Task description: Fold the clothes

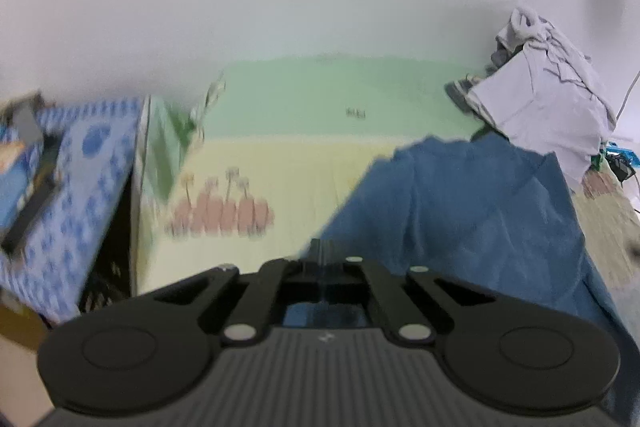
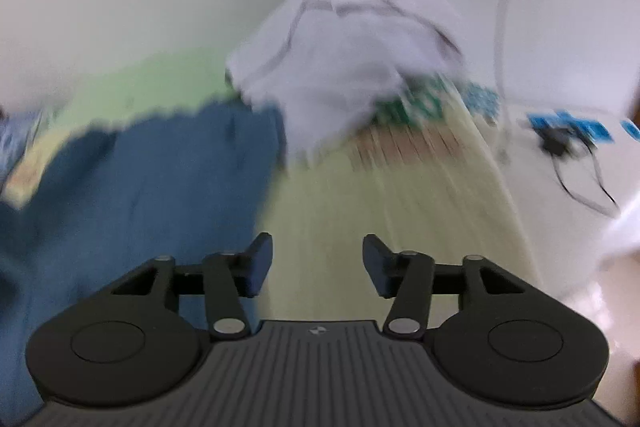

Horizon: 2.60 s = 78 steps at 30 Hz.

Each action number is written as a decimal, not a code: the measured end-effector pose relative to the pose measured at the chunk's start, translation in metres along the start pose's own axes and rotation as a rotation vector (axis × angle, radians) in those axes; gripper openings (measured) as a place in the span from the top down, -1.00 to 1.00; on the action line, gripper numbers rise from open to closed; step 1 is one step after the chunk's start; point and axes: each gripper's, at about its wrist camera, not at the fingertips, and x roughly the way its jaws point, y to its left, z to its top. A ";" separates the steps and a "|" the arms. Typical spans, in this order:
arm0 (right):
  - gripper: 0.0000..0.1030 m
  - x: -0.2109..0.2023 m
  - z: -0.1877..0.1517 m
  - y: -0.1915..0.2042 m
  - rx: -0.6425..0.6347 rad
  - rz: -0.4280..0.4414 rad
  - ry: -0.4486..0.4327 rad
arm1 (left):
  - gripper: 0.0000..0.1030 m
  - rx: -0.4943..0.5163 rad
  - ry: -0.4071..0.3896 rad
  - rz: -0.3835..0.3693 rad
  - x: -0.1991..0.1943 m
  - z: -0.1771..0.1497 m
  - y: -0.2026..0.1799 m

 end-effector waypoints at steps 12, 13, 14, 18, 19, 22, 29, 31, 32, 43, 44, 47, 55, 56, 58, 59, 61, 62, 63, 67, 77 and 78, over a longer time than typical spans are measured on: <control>-0.05 -0.087 -0.122 0.021 0.172 -0.084 0.043 | 0.01 0.184 0.075 -0.094 0.024 -0.018 -0.020; -0.05 -0.087 -0.120 0.023 0.177 -0.070 0.024 | -0.17 0.210 0.087 -0.057 0.029 -0.031 -0.021; -0.05 -0.088 -0.120 0.027 0.167 -0.057 0.009 | -0.16 0.237 0.099 -0.016 0.034 -0.044 -0.021; -0.08 -0.086 -0.111 0.042 0.092 -0.001 -0.039 | -0.37 0.207 0.135 0.015 0.044 -0.079 0.001; -0.10 -0.085 -0.109 0.045 0.072 0.015 -0.041 | -0.45 0.185 0.134 0.010 0.046 -0.083 0.006; -0.10 -0.073 -0.104 0.056 0.010 0.045 -0.029 | -0.47 0.152 0.120 -0.013 0.049 -0.088 0.012; -0.07 -0.068 -0.101 0.074 -0.038 0.013 -0.034 | -0.78 0.198 0.081 -0.127 0.024 -0.097 0.006; 0.01 -0.071 -0.105 0.082 -0.036 -0.014 -0.039 | -0.70 0.223 0.071 -0.154 0.021 -0.101 0.005; 0.04 -0.072 -0.107 0.087 -0.036 -0.035 -0.042 | -0.53 0.238 0.091 -0.166 0.027 -0.101 0.004; 0.08 -0.071 -0.121 0.121 0.097 -0.188 -0.001 | 0.98 0.195 0.102 -0.274 0.029 -0.095 0.023; 0.08 -0.072 -0.122 0.123 0.117 -0.197 -0.003 | 0.99 0.204 0.089 -0.281 0.026 -0.092 0.022; 0.07 -0.076 -0.121 0.127 0.146 -0.230 -0.010 | 0.99 0.236 0.041 -0.302 0.017 -0.085 0.015; -0.02 -0.100 -0.139 0.102 0.290 -0.407 -0.017 | 0.99 0.220 -0.060 -0.360 0.000 -0.030 0.020; -0.02 -0.101 -0.142 0.097 0.322 -0.410 -0.014 | 0.99 0.219 -0.063 -0.360 0.001 -0.023 0.020; -0.02 -0.101 -0.146 0.090 0.365 -0.398 -0.009 | 0.99 0.215 -0.065 -0.361 0.004 -0.008 0.020; -0.02 -0.099 -0.148 0.088 0.365 -0.392 -0.005 | 0.99 0.211 -0.063 -0.363 0.006 0.000 0.019; -0.02 -0.093 -0.150 0.084 0.360 -0.395 0.001 | 0.99 0.213 -0.062 -0.364 0.010 0.013 0.016; -0.02 -0.090 -0.151 0.082 0.357 -0.407 0.003 | 0.99 0.215 -0.061 -0.364 0.012 0.020 0.015; -0.03 -0.089 -0.151 0.077 0.376 -0.402 -0.009 | 0.99 0.217 -0.061 -0.364 0.014 0.026 0.014; -0.08 -0.085 -0.150 0.051 0.535 -0.278 -0.058 | 0.99 0.222 -0.038 -0.359 0.024 0.049 0.007; 0.22 -0.069 -0.128 0.033 0.584 -0.009 -0.011 | 0.99 0.262 -0.016 -0.329 0.038 0.074 -0.006; 0.25 -0.073 -0.130 0.034 0.577 0.007 0.003 | 0.99 0.268 -0.014 -0.323 0.040 0.074 -0.006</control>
